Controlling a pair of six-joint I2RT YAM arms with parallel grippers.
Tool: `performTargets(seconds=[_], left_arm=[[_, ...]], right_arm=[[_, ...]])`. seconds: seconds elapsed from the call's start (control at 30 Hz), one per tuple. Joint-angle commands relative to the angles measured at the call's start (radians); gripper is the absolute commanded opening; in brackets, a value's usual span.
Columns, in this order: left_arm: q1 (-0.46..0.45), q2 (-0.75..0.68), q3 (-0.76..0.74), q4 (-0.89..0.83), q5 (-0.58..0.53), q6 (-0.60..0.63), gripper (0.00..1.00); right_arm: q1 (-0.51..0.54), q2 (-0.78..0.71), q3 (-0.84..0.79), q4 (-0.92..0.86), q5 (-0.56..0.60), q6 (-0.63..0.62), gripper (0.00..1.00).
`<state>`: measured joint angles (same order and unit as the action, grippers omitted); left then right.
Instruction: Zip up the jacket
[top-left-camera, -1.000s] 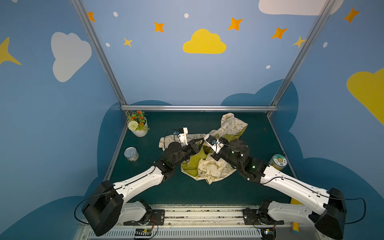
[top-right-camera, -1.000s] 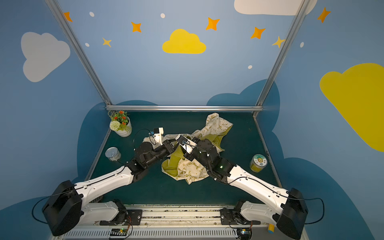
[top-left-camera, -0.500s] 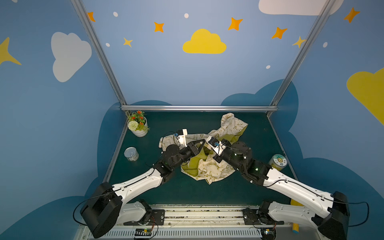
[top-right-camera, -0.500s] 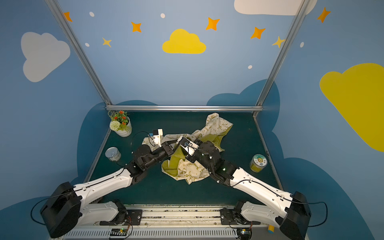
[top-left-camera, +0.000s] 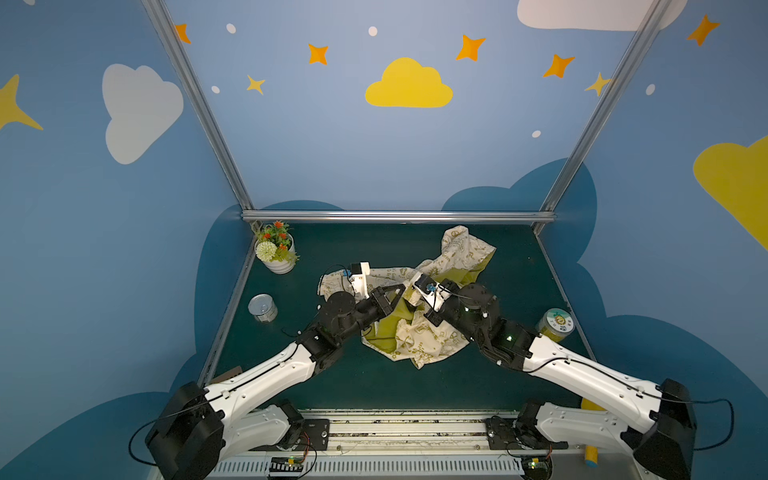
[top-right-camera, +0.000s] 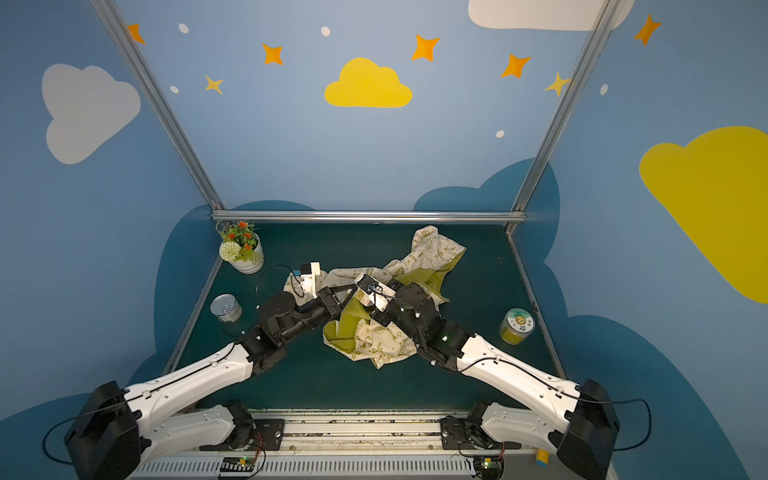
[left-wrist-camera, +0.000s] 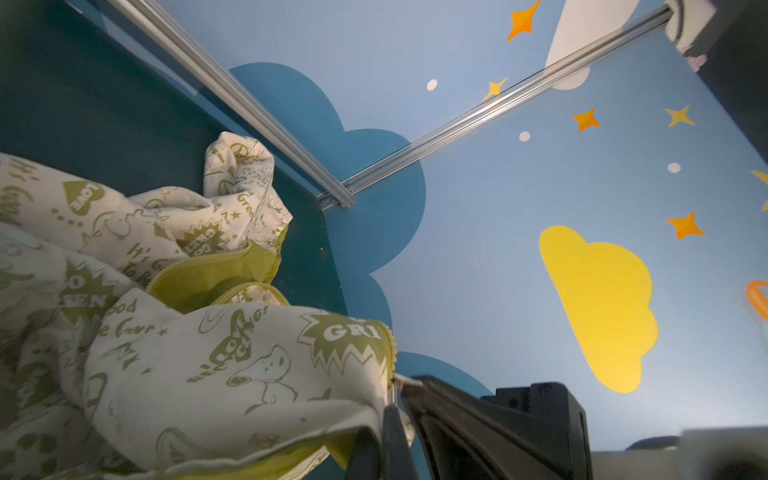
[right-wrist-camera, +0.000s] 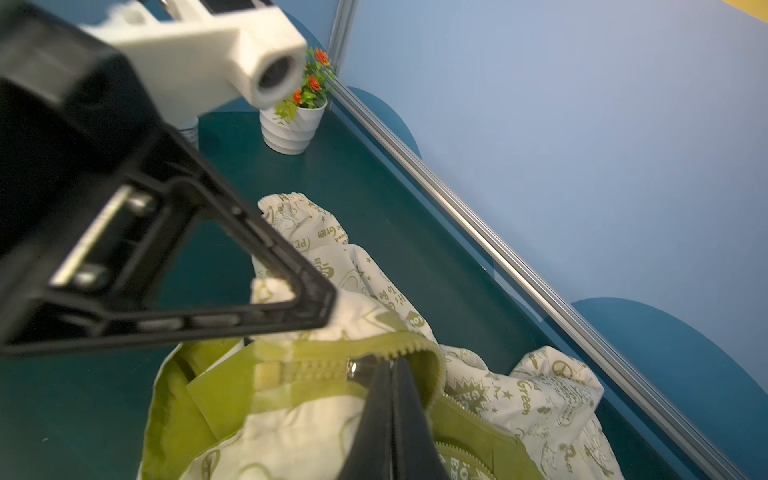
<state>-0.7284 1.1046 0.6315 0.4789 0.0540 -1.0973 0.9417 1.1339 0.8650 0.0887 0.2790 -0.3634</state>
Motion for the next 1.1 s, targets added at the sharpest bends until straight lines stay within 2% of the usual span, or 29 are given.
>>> performTargets(seconds=[0.0,0.1,0.2,0.3,0.43,0.53,0.6,0.7,0.77,0.8,0.87,0.93,1.03,1.07], left_arm=[[0.001,-0.046,0.035,-0.171,-0.012,0.039,0.04],[0.003,-0.071,0.052,-0.255,-0.015,0.066,0.04],[0.037,-0.113,0.095,-0.4,0.004,0.144,0.04],[0.145,-0.144,0.157,-0.577,0.105,0.214,0.04],[0.357,-0.136,0.264,-0.793,0.295,0.34,0.04],[0.475,-0.082,0.382,-0.925,0.353,0.478,0.04],[0.519,-0.023,0.506,-1.046,0.313,0.623,0.04],[0.531,0.07,0.68,-1.175,0.189,0.847,0.04],[0.546,0.133,0.778,-1.22,0.12,0.945,0.04],[0.559,0.168,0.83,-1.24,0.129,0.968,0.04],[0.586,0.221,0.905,-1.264,0.227,0.962,0.04],[0.589,0.245,0.933,-1.264,0.265,0.95,0.04],[0.603,0.25,0.943,-1.268,0.16,0.981,0.04],[0.632,0.256,0.96,-1.276,0.141,0.992,0.04]], right_arm=[[-0.032,0.009,0.014,0.023,0.095,0.015,0.0],[-0.06,0.01,0.019,0.024,0.064,0.027,0.0],[-0.108,0.028,0.047,-0.03,0.053,0.038,0.0],[-0.189,0.039,0.062,-0.069,0.032,0.086,0.0],[-0.332,0.058,0.092,-0.102,-0.07,0.139,0.0],[-0.445,0.091,0.154,-0.143,-0.152,0.218,0.0],[-0.525,0.122,0.217,-0.184,-0.217,0.284,0.0],[-0.595,0.167,0.299,-0.197,-0.238,0.309,0.0],[-0.635,0.2,0.36,-0.214,-0.262,0.322,0.0],[-0.653,0.211,0.393,-0.22,-0.291,0.331,0.0],[-0.663,0.219,0.431,-0.216,-0.343,0.346,0.0],[-0.656,0.227,0.453,-0.237,-0.349,0.347,0.0],[-0.676,0.24,0.436,-0.239,-0.237,0.319,0.0],[-0.709,0.243,0.431,-0.232,-0.231,0.333,0.0]])
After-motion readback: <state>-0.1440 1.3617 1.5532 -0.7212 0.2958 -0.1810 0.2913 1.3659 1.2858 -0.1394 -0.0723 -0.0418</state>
